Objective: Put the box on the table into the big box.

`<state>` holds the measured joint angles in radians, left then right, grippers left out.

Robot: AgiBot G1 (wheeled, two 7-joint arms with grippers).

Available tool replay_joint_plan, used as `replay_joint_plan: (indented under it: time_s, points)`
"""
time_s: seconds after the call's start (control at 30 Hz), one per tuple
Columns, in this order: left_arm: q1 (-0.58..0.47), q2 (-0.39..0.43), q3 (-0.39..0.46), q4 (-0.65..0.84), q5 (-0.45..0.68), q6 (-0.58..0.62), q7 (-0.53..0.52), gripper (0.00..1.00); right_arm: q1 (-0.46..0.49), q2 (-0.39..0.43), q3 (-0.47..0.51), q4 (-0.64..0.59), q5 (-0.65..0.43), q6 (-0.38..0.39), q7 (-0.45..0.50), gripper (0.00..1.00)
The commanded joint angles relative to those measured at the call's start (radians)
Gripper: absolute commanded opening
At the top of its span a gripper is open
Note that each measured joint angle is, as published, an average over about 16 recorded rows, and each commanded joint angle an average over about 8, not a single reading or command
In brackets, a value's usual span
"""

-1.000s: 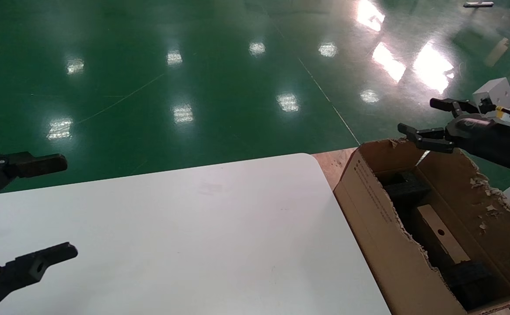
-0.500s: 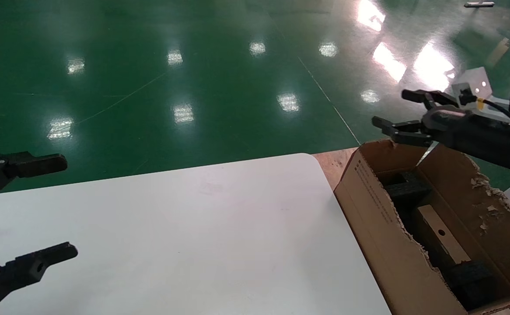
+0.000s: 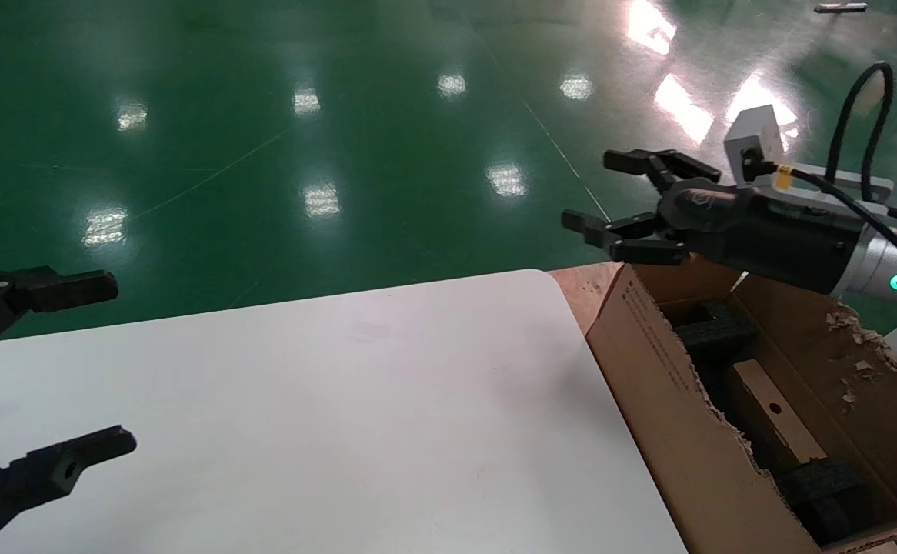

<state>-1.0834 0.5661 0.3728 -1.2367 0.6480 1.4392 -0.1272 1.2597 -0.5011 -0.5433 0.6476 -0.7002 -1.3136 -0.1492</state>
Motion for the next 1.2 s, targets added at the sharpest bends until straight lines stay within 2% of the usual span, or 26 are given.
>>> replay_joint_plan:
  time_s: [0.03,1.2]
  points:
    - [0.0,0.0,0.0,0.0,0.0,0.0,0.0,1.0,-0.01,-0.006,0.014,0.035,-0.002,-0.01,0.018,1.0]
    - [0.0,0.0,0.0,0.0,0.0,0.0,0.0,1.0,-0.182,-0.108,0.26,0.628,-0.03,-0.18,0.332,1.0]
